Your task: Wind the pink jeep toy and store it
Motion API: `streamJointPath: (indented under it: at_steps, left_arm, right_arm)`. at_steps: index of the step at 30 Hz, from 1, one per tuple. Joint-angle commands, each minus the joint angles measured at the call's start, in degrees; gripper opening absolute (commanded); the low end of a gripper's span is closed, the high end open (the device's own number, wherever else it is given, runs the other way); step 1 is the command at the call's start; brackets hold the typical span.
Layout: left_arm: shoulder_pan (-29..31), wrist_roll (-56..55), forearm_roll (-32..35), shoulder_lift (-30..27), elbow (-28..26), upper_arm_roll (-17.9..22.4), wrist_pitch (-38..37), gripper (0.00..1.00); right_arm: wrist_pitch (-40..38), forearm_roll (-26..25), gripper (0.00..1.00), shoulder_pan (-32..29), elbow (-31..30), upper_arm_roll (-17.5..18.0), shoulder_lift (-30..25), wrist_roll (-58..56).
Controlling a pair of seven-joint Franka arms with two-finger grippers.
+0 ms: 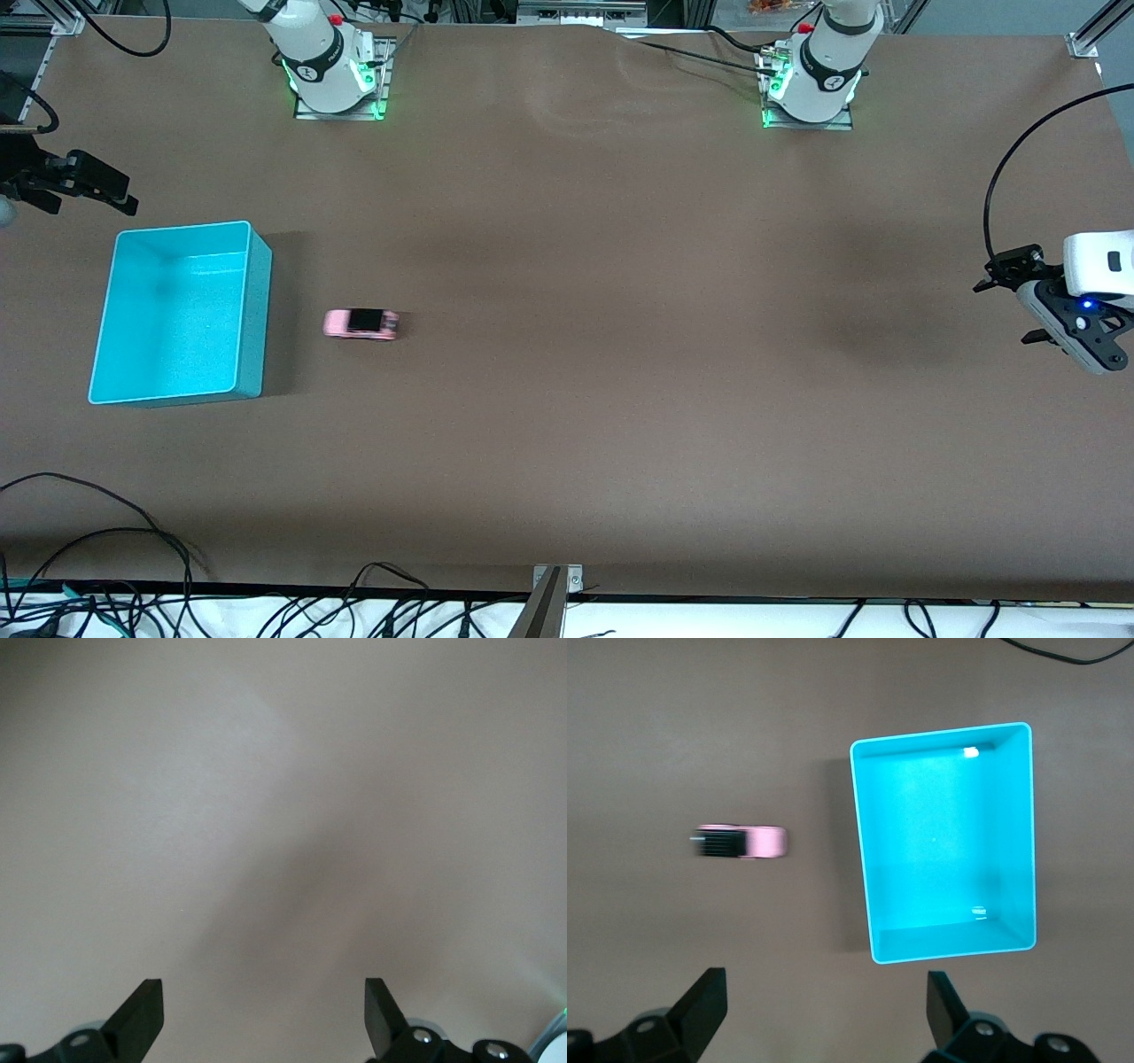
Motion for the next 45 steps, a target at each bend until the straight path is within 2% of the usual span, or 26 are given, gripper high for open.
streamJointPath:
  at_steps: [1,9,12,18,23,32,38,45]
  left_arm:
    - [-5.74,-6.68,-0.37,-3.98,-0.37,3.33,-1.39,1.0]
    - [-17.79,-12.66,-0.98,-5.12,-0.64,15.9,-1.39,1.0]
    - [-19.73,-15.73,-1.07,-6.09,-0.81,18.11,-1.31,1.0]
    - [-20.87,-26.01,-2.57,-8.63,-2.92,18.72,-1.22,1.0]
    - [-25.61,-29.63,-2.57,-10.56,-4.23,23.03,-1.22,1.0]
    - [-29.22,-39.64,-2.57,-15.75,-8.81,23.47,-1.74,1.0]
    - [-29.49,-40.53,-2.65,-15.67,-7.32,22.07,-4.64,1.0]
    - [-29.49,-45.71,-2.57,-16.02,-5.47,19.96,-8.07,1.0]
  right_arm:
    - [-1.24,1.01,1.0,-0.09,1.0,0.03,-0.14,-0.17]
    - [-1.24,1.01,1.0,-0.09,1.0,0.03,-0.14,-0.17]
    - [-1.24,1.01,1.0,-0.09,1.0,0.03,-0.14,-0.17]
    - [-1.24,1.01,1.0,-0.09,1.0,0.03,-0.14,-0.17]
    - [-1.24,1.01,1.0,-0.09,1.0,0.03,-0.14,-0.17]
    - [-1.15,1.01,1.0,-0.09,1.0,-0.06,-0.05,0.0]
    - [-1.16,0.31,1.0,0.79,1.09,1.87,-0.49,2.9]
    - [-1.24,0.32,1.0,0.7,1.36,2.14,-0.57,3.25]
